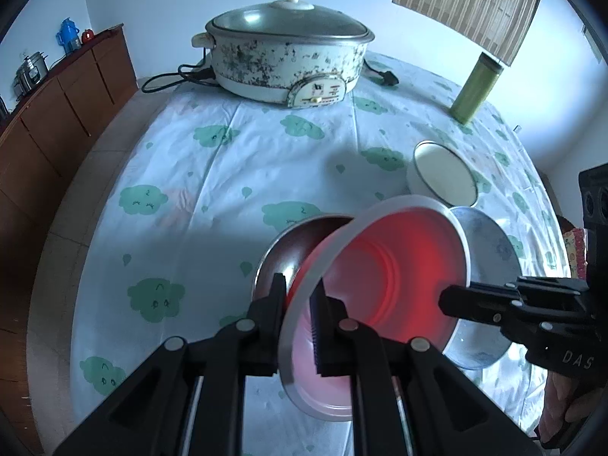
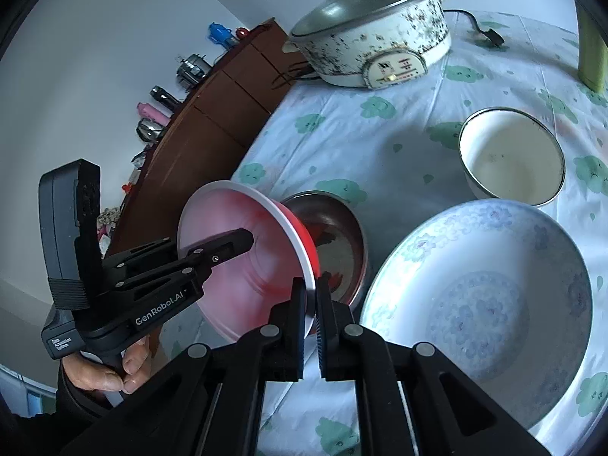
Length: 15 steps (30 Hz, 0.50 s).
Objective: Organize plates and bowls
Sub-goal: 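Carry the red bowl over the steel bowl with both tools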
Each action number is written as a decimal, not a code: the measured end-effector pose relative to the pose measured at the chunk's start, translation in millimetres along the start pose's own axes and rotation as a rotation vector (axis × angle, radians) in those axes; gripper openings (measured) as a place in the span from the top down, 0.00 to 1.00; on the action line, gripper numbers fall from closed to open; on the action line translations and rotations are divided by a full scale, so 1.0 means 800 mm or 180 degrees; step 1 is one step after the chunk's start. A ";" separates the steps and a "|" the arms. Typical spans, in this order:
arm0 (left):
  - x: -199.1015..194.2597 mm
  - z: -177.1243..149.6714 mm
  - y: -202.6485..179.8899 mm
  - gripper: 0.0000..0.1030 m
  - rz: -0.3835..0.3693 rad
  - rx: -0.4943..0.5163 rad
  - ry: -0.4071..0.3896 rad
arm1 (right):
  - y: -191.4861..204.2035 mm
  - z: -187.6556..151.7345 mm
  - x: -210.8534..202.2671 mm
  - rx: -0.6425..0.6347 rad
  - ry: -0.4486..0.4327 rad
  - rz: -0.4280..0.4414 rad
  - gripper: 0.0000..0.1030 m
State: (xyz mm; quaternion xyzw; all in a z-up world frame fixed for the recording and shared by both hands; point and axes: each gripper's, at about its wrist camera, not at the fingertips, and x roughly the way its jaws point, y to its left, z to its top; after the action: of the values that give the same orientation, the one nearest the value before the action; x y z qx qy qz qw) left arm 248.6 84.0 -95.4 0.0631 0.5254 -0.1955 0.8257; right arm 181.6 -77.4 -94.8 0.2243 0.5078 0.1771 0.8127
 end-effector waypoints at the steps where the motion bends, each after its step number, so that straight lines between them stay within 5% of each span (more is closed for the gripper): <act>1: 0.002 0.001 0.000 0.91 0.0012 0.0006 0.0012 | -0.002 0.001 0.003 0.0014 0.0009 -0.0010 0.94; 15: 0.033 0.003 0.002 0.90 0.0054 0.0072 0.0182 | -0.018 0.003 0.032 0.0150 0.0134 -0.0124 0.94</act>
State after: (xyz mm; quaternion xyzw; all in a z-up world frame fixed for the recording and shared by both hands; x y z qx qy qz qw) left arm 260.8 77.9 -118.6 0.0825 0.5459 -0.1925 0.8112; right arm 195.3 -76.8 -120.7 0.2297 0.5331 0.1540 0.7996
